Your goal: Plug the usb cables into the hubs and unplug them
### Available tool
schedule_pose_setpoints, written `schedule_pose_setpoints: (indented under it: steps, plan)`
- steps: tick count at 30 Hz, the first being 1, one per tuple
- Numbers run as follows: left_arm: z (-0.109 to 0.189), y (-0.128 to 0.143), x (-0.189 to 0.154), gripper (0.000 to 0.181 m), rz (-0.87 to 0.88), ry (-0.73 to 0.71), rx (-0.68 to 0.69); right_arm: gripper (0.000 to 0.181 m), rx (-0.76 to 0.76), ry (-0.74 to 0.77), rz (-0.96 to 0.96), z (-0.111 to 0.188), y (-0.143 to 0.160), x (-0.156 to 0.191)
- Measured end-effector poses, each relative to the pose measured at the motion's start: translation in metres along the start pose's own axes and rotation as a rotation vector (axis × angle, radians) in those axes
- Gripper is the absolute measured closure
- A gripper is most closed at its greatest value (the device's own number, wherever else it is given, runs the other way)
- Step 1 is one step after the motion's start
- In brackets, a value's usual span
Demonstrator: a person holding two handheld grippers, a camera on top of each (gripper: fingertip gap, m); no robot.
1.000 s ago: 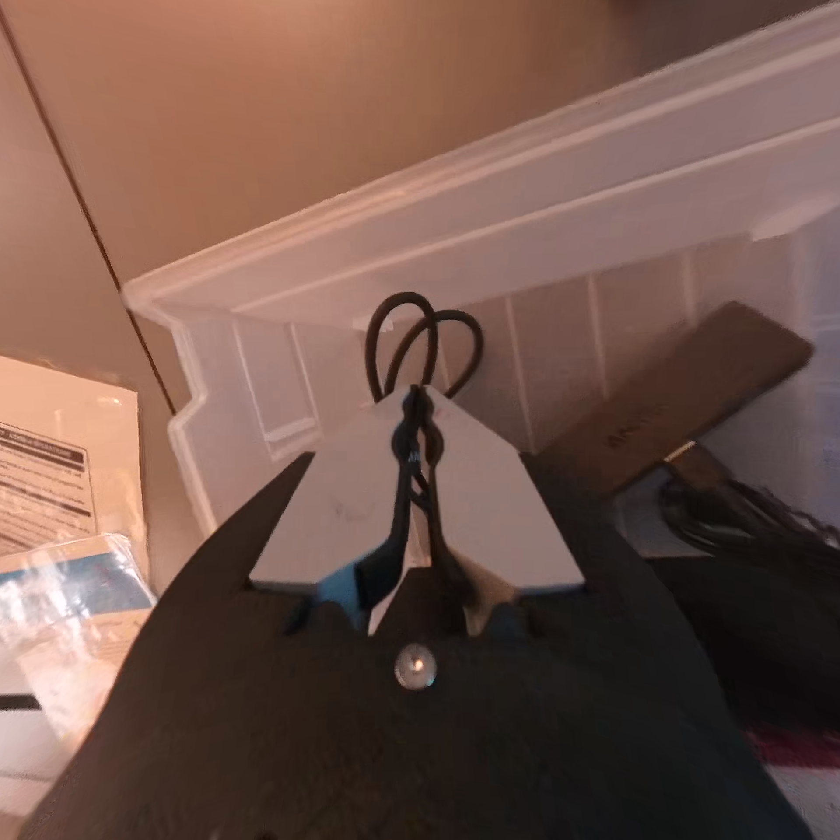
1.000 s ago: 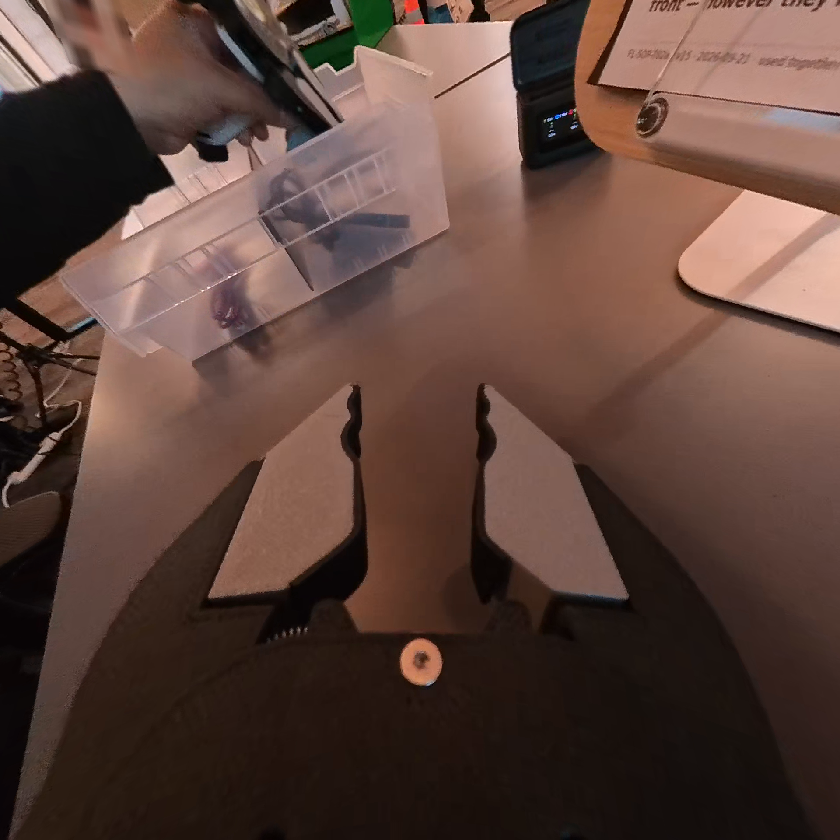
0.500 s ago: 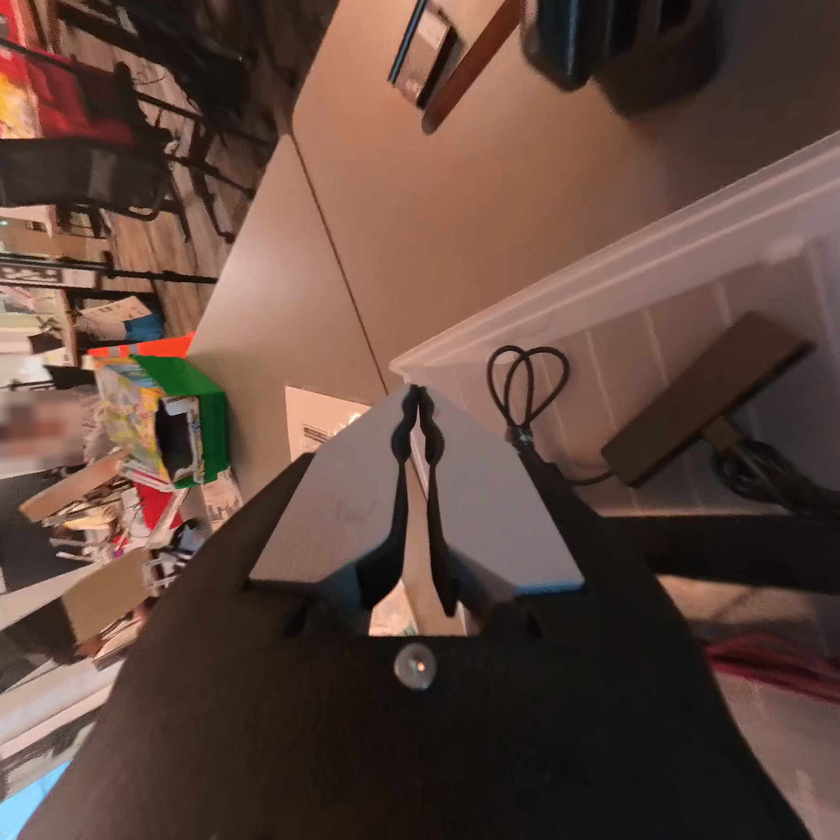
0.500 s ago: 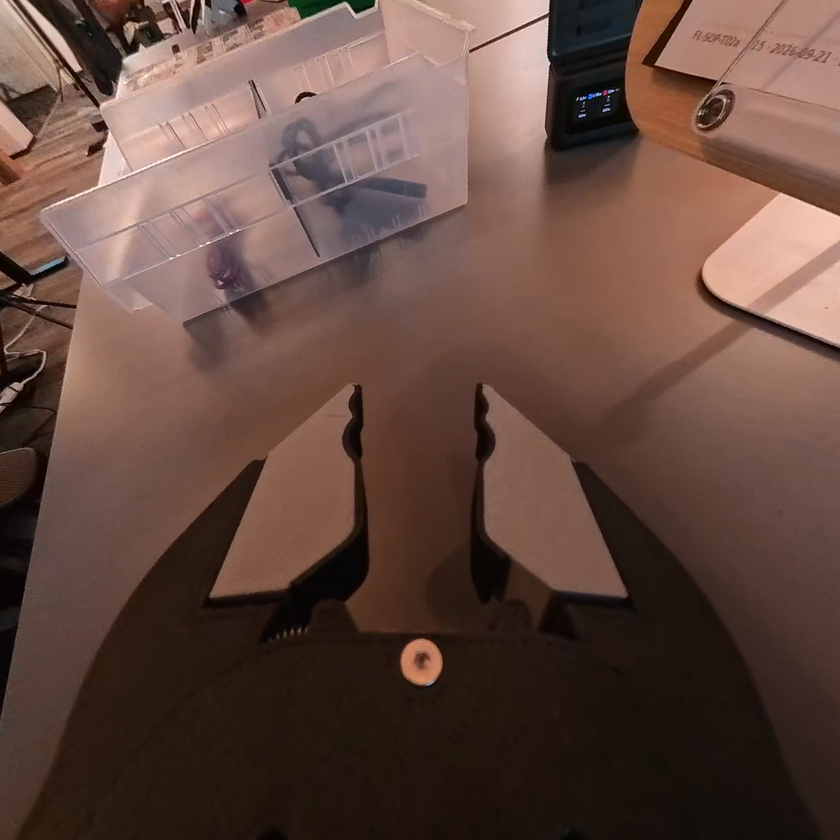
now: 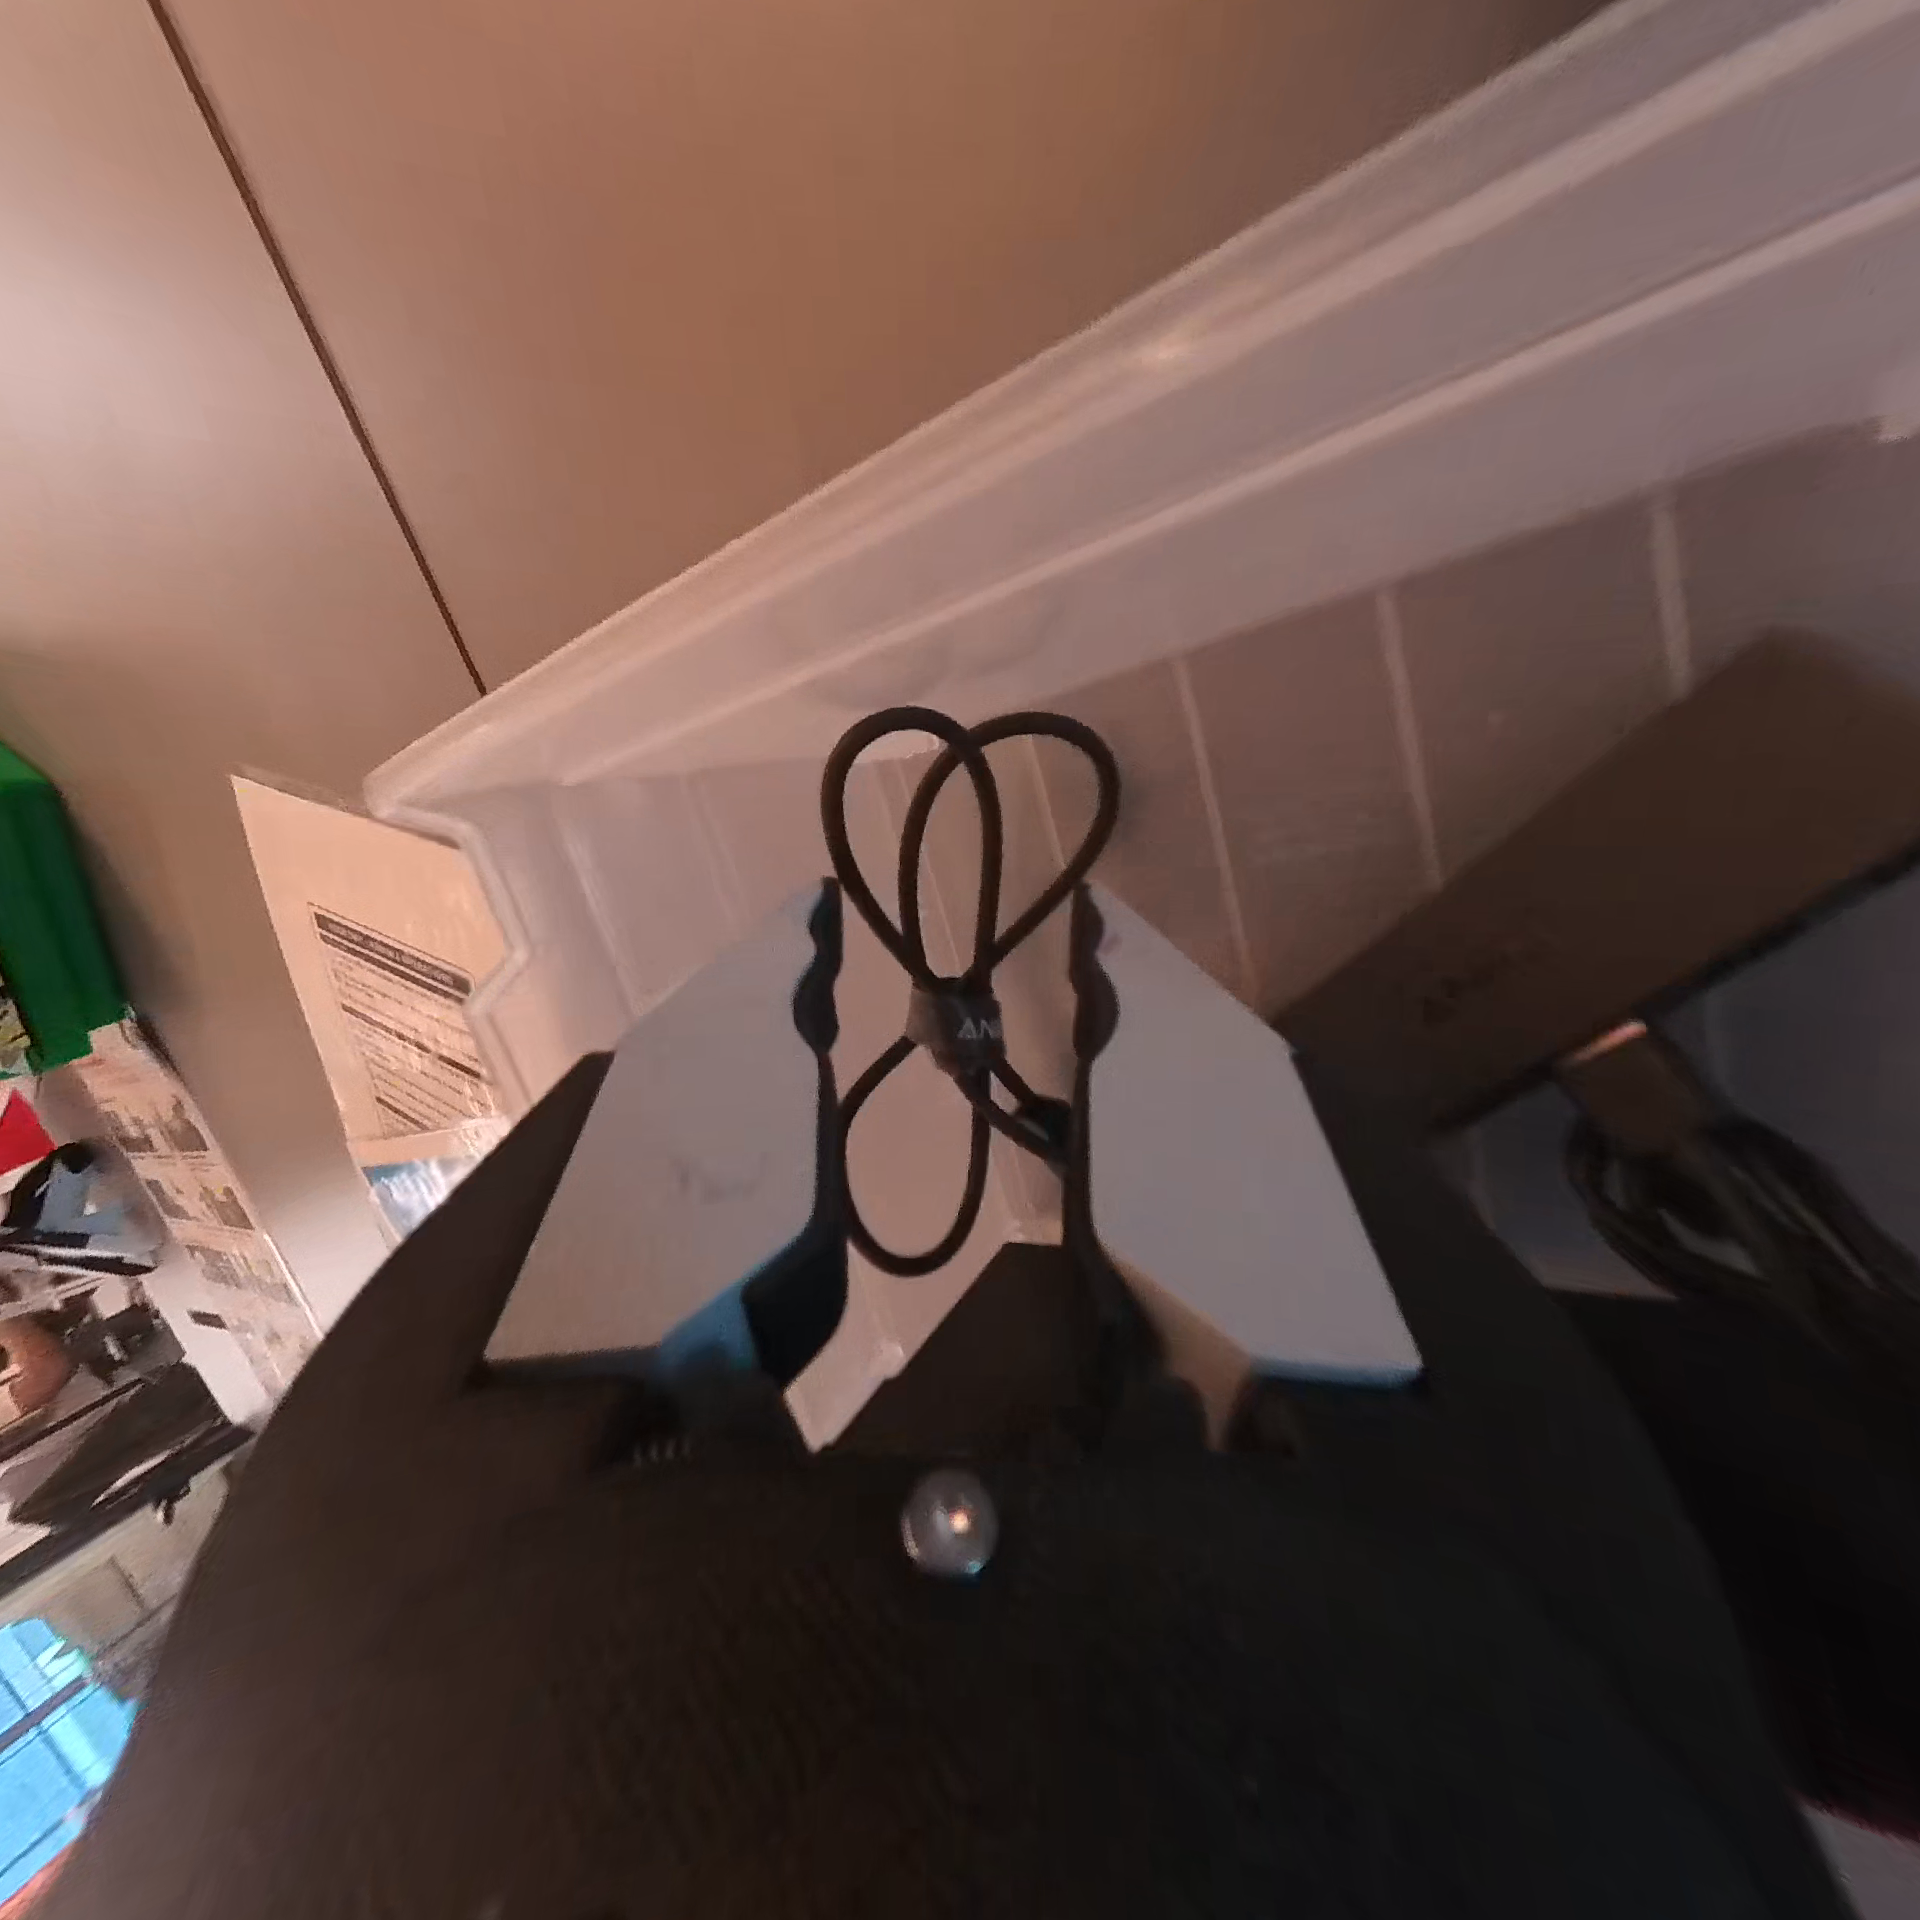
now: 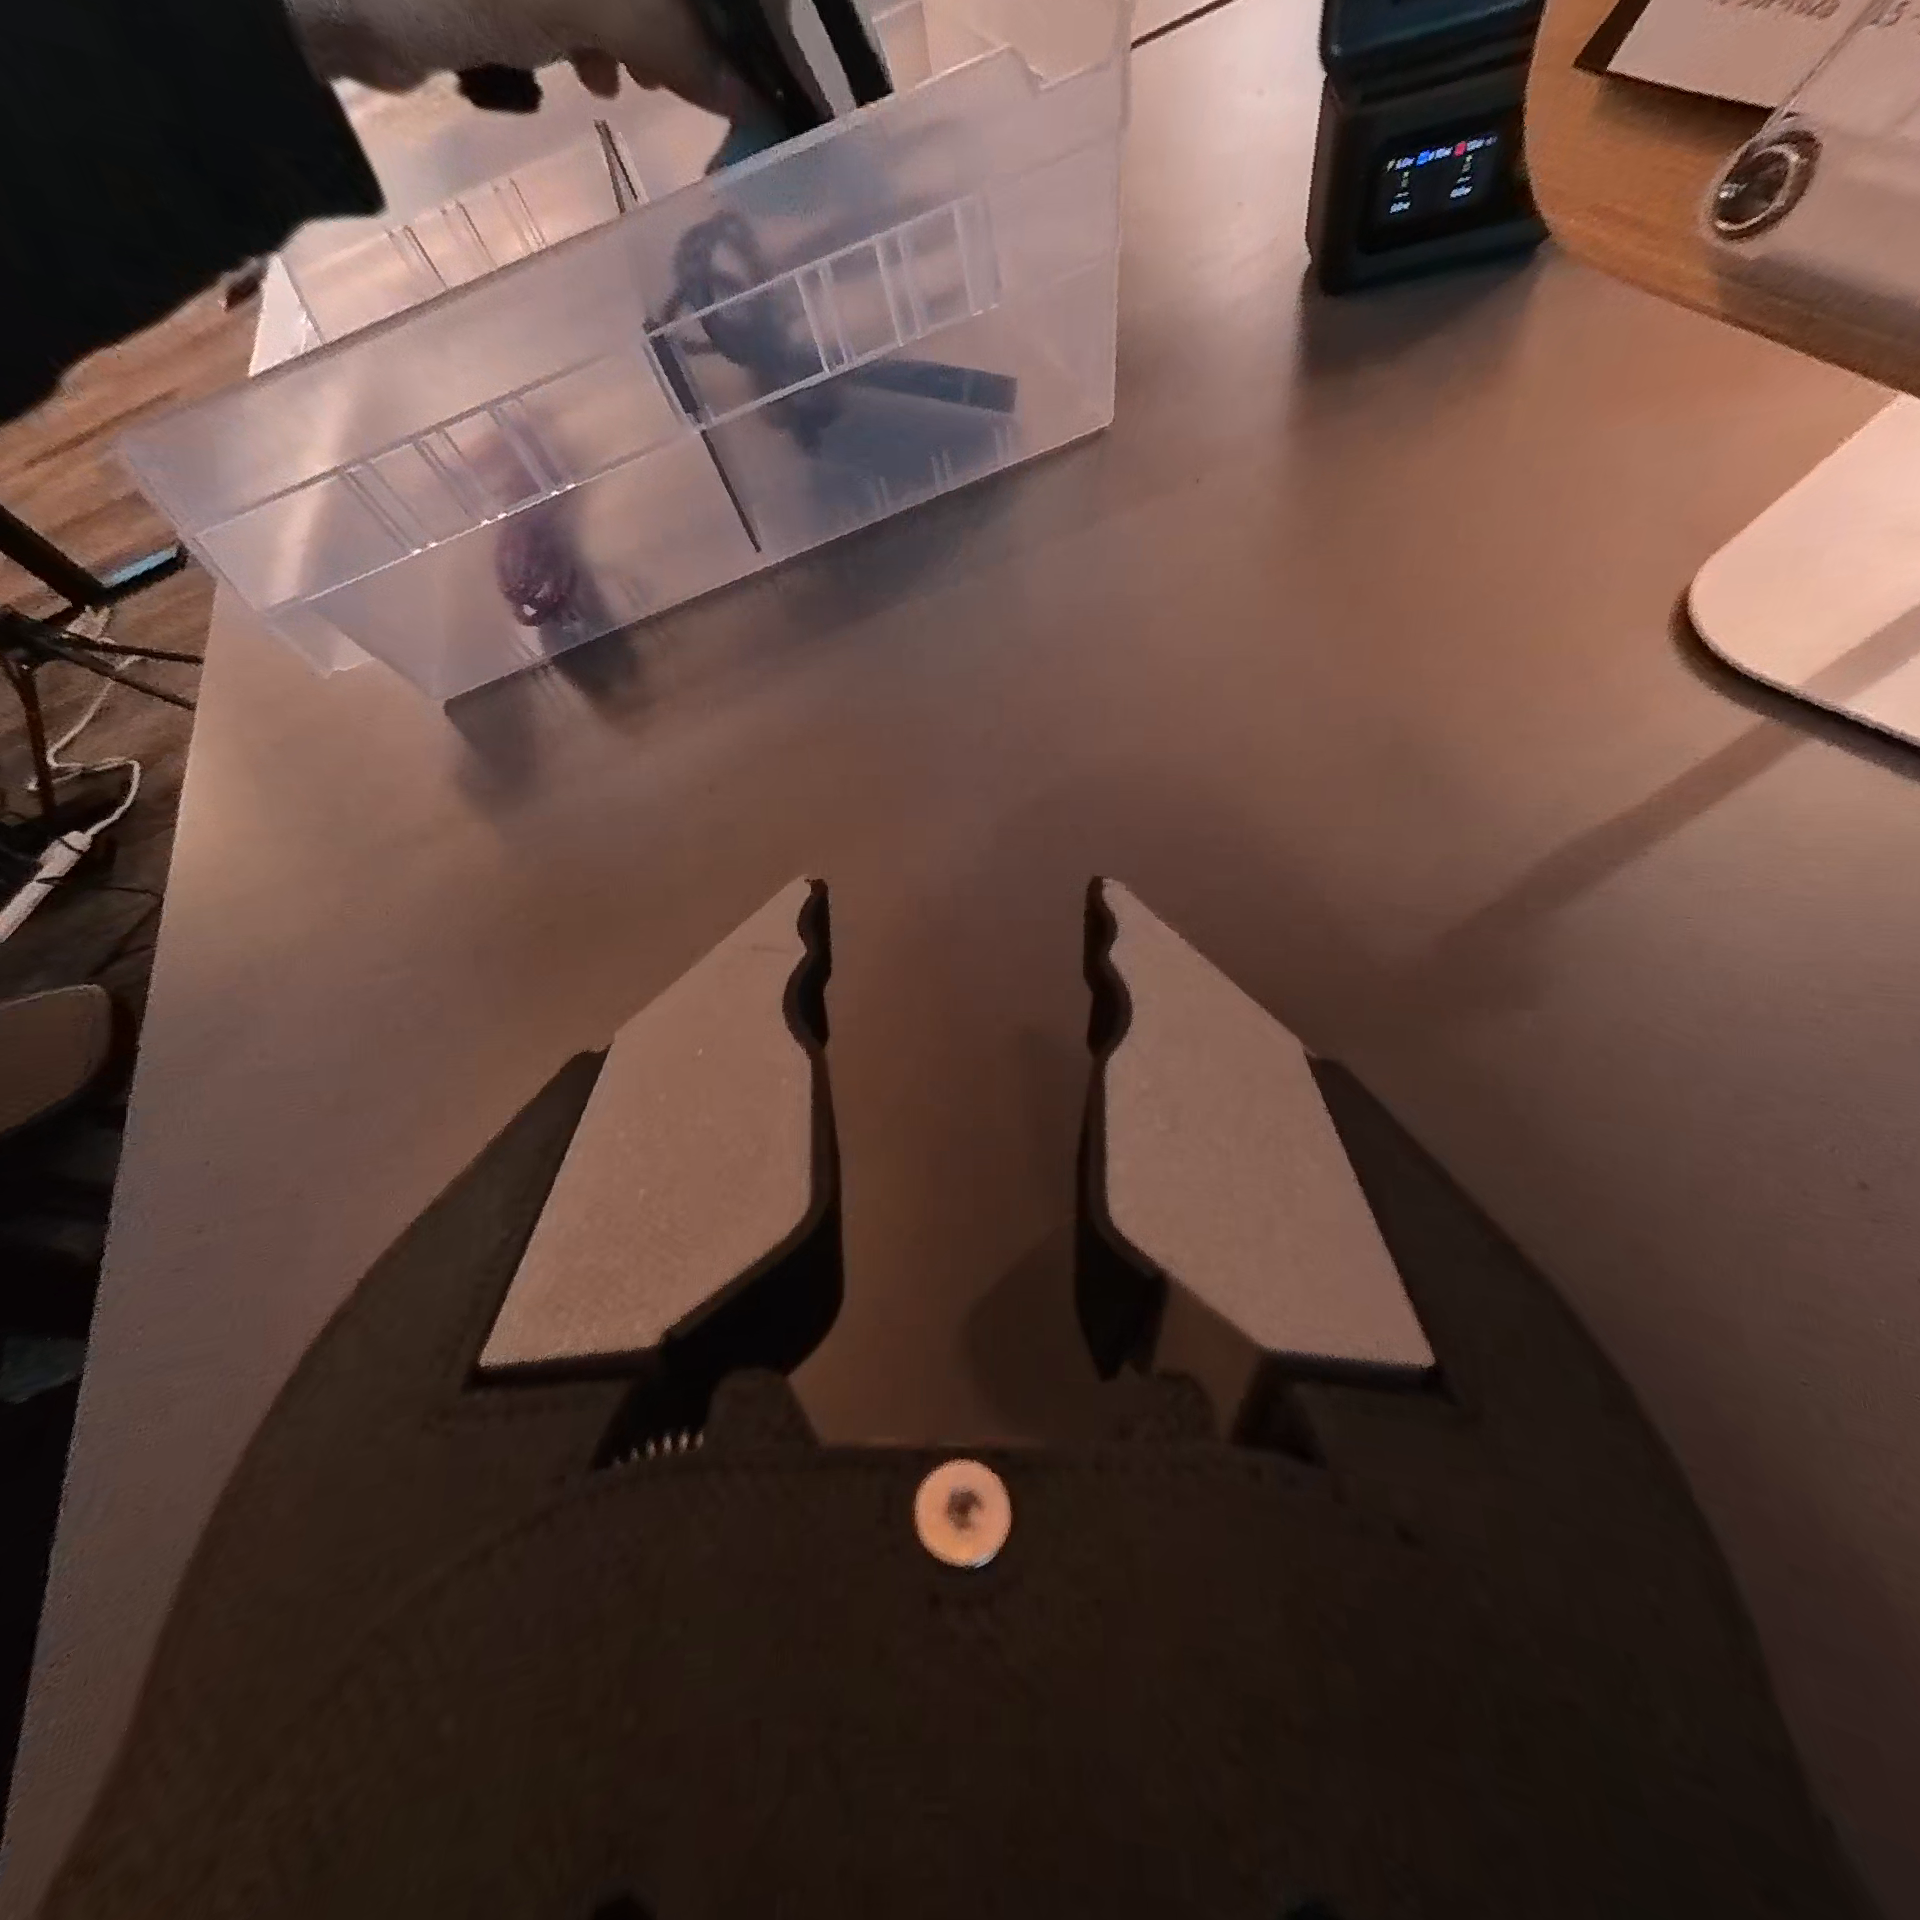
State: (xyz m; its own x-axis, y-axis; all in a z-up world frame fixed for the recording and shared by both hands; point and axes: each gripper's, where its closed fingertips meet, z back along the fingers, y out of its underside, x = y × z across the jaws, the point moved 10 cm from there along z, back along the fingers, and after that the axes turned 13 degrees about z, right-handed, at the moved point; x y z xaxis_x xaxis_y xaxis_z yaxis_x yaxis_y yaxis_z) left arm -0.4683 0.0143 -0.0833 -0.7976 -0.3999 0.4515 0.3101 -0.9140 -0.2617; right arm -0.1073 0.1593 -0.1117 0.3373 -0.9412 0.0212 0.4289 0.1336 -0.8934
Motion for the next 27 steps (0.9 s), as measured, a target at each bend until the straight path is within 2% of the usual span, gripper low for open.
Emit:
schedule_pose_setpoints:
  steps: [2,3,6,7,10,12,17,22,27]
  plan:
    - [-0.013,0.001,0.002,0.136,-0.018,-0.043,0.050,0.135,0.008,-0.009,0.006,-0.002,-0.001,0.001]
    - [-0.018,0.000,0.002,0.141,-0.024,-0.040,0.065,0.135,0.011,-0.011,0.011,-0.003,-0.001,0.002]
    - [-0.021,-0.005,0.006,0.142,-0.002,-0.047,0.067,0.136,0.020,-0.016,0.028,-0.005,-0.001,0.003]
    - [-0.021,-0.004,0.006,0.154,-0.013,-0.052,0.077,0.136,0.022,-0.017,0.031,-0.005,-0.001,0.004]
    - [-0.014,-0.003,0.007,0.171,-0.103,-0.127,0.078,0.136,0.016,-0.016,0.038,-0.004,-0.002,0.004]
    - [0.002,-0.006,0.010,0.177,-0.153,-0.209,0.017,0.136,0.008,-0.013,0.043,-0.003,-0.002,0.005]
    - [0.069,-0.017,0.024,0.178,-0.149,-0.277,-0.144,0.138,0.010,-0.003,0.059,-0.001,-0.001,0.007]
    - [0.161,-0.024,0.035,0.177,-0.129,-0.299,-0.319,0.138,0.008,0.017,0.074,0.001,-0.002,0.006]
    - [0.249,-0.022,0.032,0.177,-0.183,-0.410,-0.497,0.139,0.003,0.029,0.068,0.003,-0.001,0.004]
